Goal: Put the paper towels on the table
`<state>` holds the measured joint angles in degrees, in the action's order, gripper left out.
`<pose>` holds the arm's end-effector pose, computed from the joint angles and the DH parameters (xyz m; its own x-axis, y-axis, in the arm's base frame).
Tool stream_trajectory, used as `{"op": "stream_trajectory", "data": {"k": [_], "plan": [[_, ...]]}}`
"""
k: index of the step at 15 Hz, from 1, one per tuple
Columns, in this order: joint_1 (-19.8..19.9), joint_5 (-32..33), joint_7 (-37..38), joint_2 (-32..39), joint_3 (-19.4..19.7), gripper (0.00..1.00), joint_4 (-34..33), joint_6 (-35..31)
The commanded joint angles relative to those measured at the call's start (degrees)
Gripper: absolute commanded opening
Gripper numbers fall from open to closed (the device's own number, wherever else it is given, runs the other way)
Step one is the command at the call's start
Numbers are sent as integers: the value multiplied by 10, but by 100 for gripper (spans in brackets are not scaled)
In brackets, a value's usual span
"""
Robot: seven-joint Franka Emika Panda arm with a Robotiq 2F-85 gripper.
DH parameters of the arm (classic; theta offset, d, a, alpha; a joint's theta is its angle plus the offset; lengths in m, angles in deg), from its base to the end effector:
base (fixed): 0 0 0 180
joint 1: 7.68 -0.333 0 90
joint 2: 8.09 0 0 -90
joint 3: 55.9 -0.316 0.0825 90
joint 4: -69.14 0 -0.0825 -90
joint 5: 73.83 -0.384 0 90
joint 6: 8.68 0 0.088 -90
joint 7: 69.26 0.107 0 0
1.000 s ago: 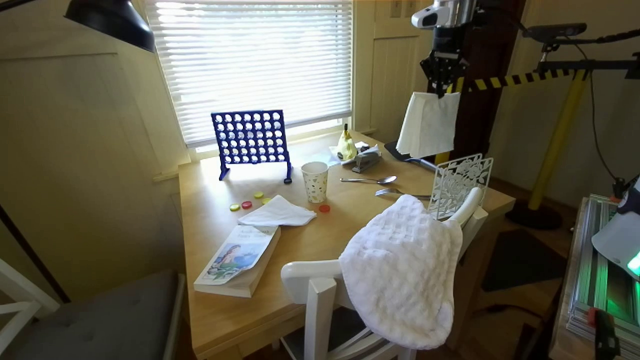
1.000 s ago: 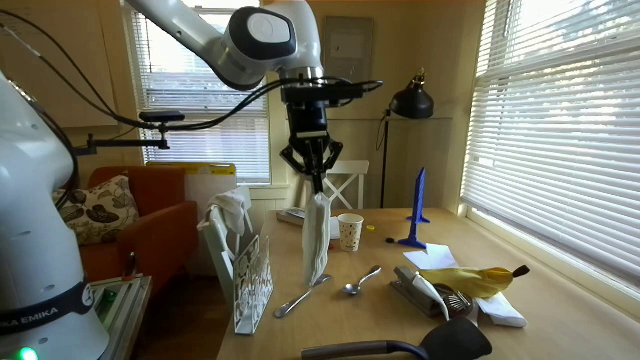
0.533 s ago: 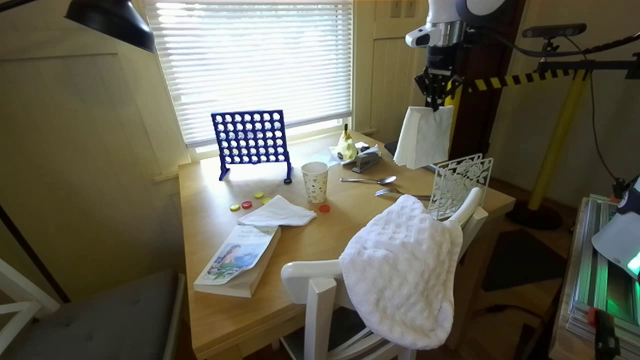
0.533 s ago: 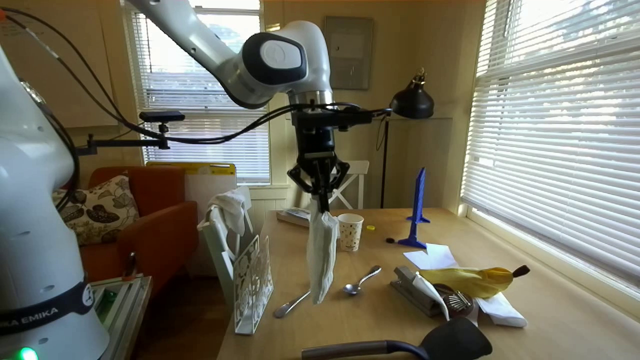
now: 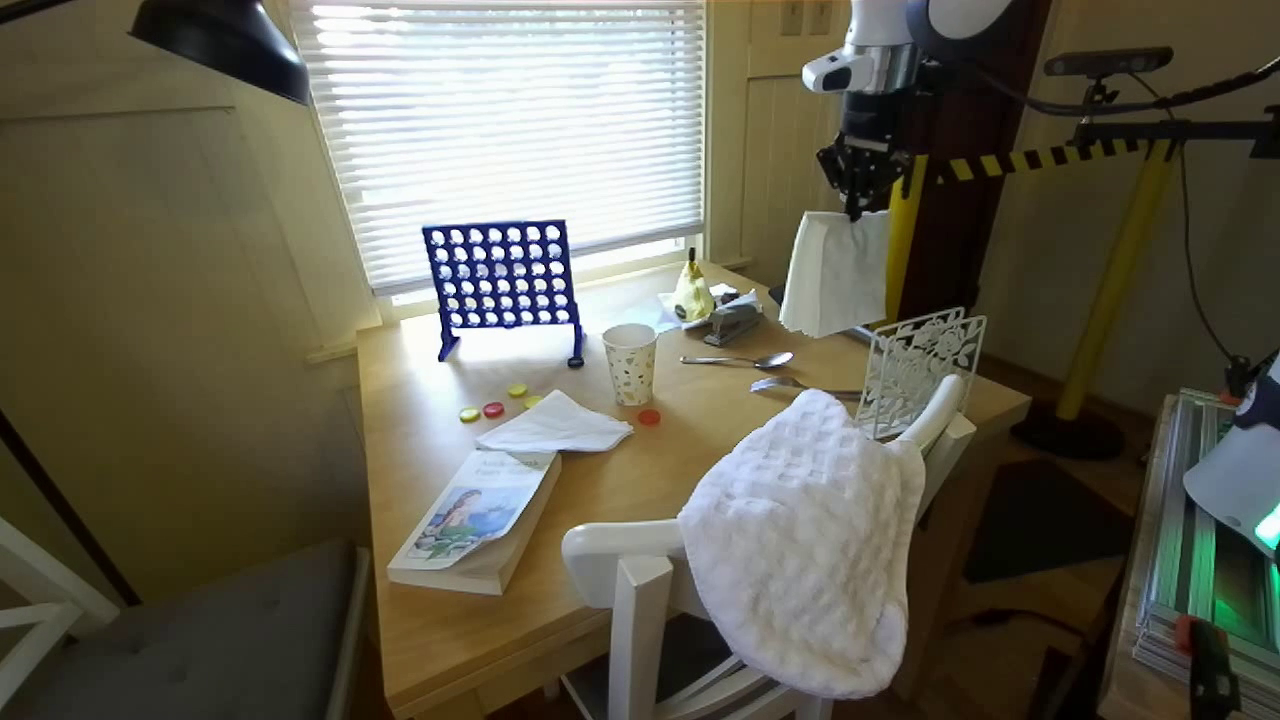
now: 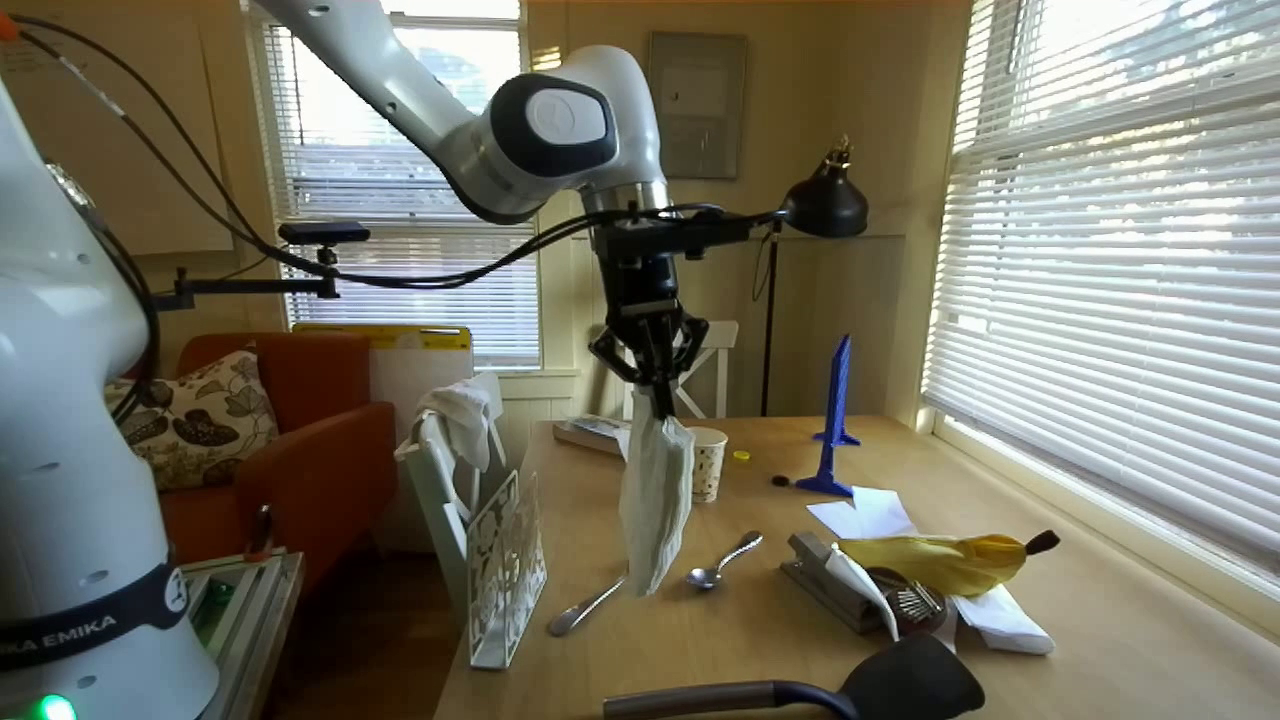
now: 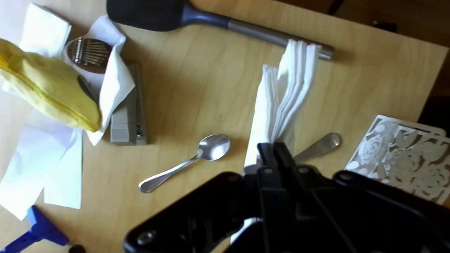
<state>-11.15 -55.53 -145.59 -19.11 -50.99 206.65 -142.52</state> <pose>0.4796 -0.0175 0.4023 0.0709 0.9760 -0.2058 0.9870 -0.0389 0.1557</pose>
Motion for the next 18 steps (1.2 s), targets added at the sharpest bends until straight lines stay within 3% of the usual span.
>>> {"op": "stream_trajectory", "data": {"k": [1,11,18], "plan": [[18,55,38,47,-22,1,-34,-68],[27,205,158,198,-27,1,-179,-148],[27,179,148,296,-39,1,-253,-157]]}}
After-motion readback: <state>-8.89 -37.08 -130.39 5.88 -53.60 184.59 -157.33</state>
